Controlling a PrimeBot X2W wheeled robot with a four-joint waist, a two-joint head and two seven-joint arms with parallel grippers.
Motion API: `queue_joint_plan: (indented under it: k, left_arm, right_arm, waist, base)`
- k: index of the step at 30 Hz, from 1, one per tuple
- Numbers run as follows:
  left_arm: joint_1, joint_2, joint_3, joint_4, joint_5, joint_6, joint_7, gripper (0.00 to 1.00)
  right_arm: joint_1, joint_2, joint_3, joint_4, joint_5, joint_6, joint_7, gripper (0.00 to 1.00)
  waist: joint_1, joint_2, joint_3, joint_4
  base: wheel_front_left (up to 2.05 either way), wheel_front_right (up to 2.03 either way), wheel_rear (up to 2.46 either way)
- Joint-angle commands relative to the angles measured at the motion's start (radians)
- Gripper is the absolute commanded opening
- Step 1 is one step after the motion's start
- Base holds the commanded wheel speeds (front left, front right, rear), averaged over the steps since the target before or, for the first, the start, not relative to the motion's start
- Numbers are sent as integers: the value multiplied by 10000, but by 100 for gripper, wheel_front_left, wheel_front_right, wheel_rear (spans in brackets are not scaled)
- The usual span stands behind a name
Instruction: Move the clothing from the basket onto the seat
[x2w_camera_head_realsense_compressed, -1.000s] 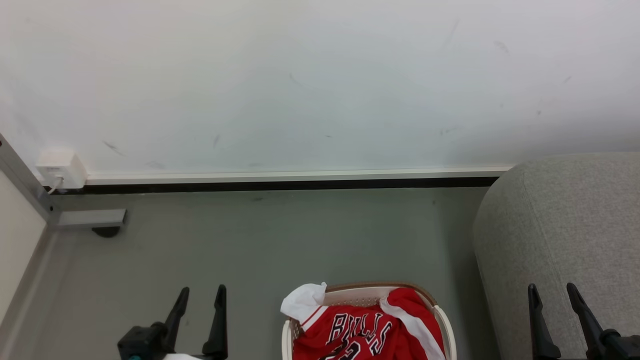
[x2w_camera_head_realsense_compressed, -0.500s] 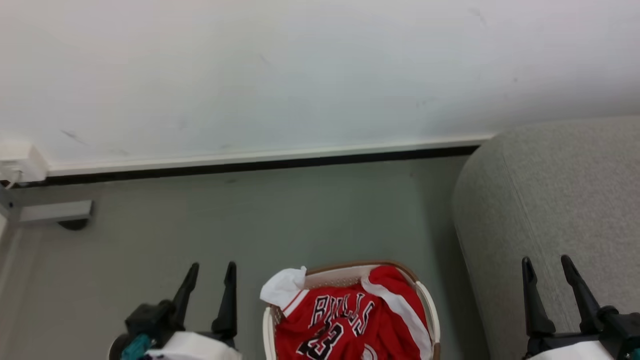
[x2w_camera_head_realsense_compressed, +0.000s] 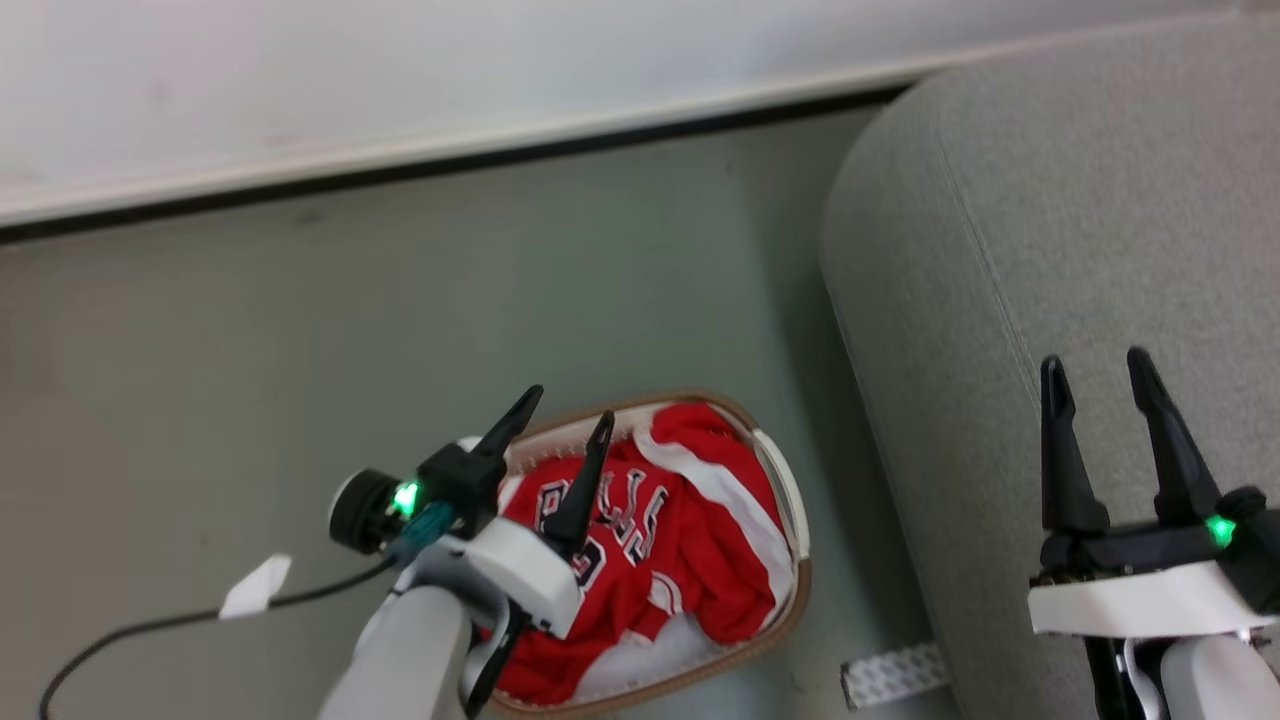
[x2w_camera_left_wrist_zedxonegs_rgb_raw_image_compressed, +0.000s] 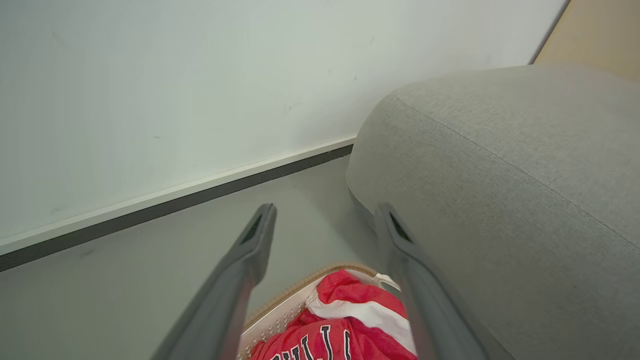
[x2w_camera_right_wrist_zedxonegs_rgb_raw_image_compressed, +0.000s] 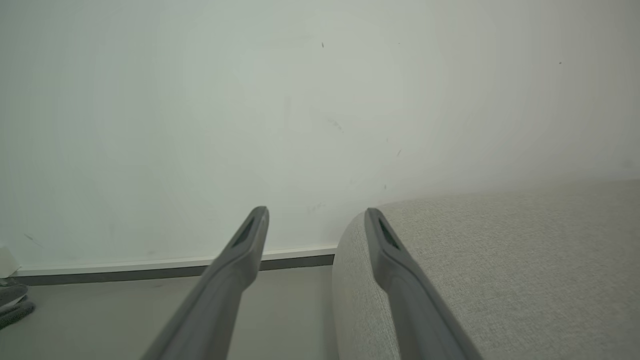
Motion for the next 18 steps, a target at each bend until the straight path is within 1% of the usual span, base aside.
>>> queue_joint_plan:
  k: [1, 3, 7, 13, 18]
  left_arm:
    - [-253, 73, -49, 228, 94, -11, -5, 100]
    - [-822, 75, -335, 954, 245, -32, 20, 100]
    - [-1812, 75, -850, 2102, 170, 16, 254, 100]
    - [-3061, 80, -1520, 3584, 258, 199, 1111, 100]
    - [-3831, 78, -1846, 4410, 110, 267, 1773, 100]
  right_arm:
    - [-239, 32, 47, -90, 165, -21, -4, 100]
    - [-501, 49, 132, -258, 217, -21, -4, 100]
    - [-1028, 70, 364, -629, 379, -21, -4, 100]
    - [-1885, 69, 843, -1227, 716, -21, -4, 100]
    - [-2507, 69, 1172, -1572, 830, -21, -4, 100]
  waist:
    - [-1, -1, 982, -745]
    - [-1, -1, 1394, -957]
    - [-1, -1, 2192, -1298]
    - [-1, -1, 3390, -1713]
    - [-1, -1, 4249, -1865]
  base:
    - [0, 0, 0]
    - [0, 0, 0]
    - [0, 0, 0]
    - [0, 0, 0]
    - [0, 0, 0]
